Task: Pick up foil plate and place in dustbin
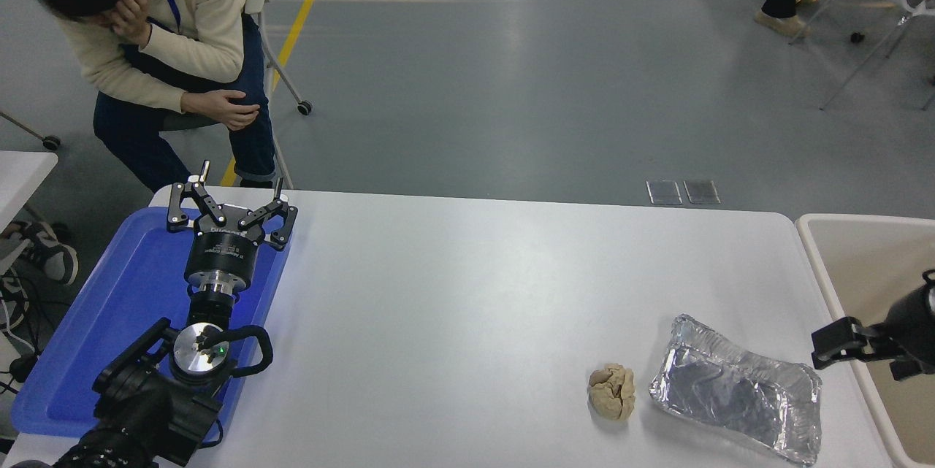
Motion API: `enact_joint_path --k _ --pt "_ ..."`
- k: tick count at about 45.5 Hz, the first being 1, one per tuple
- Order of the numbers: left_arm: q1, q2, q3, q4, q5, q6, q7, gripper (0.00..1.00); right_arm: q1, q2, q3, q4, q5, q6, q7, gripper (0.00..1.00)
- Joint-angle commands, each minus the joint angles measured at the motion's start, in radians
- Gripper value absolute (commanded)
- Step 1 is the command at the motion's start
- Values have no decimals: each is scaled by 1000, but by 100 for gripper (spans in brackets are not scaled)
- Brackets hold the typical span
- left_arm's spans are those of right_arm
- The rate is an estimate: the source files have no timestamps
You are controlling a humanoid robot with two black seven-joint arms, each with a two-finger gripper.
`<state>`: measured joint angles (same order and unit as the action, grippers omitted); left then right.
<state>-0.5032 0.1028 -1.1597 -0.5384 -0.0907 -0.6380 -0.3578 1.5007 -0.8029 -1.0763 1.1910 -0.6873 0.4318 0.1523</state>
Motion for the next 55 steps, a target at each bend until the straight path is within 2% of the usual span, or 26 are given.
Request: enact_joint_path --k 1,17,42,46,50,55 --pt "0 0 0 0 0 0 0 100 -192 -18 148 -93 -27 -31 -2 100" --pt "0 0 0 0 0 0 0 100 -364 -4 219 -180 -29 -102 -2 100" --pt "0 0 0 0 0 0 0 100 -484 83 317 -255 -11 -169 -8 97" --pt "0 0 0 0 -1 0 0 100 -496 93 335 -268 -8 -171 -19 85" --pt "0 0 0 0 0 0 0 100 -510 96 342 -272 -11 -176 -20 48" --pt "0 0 0 0 0 -2 -1 100 -514 114 343 -274 -12 -176 -22 17"
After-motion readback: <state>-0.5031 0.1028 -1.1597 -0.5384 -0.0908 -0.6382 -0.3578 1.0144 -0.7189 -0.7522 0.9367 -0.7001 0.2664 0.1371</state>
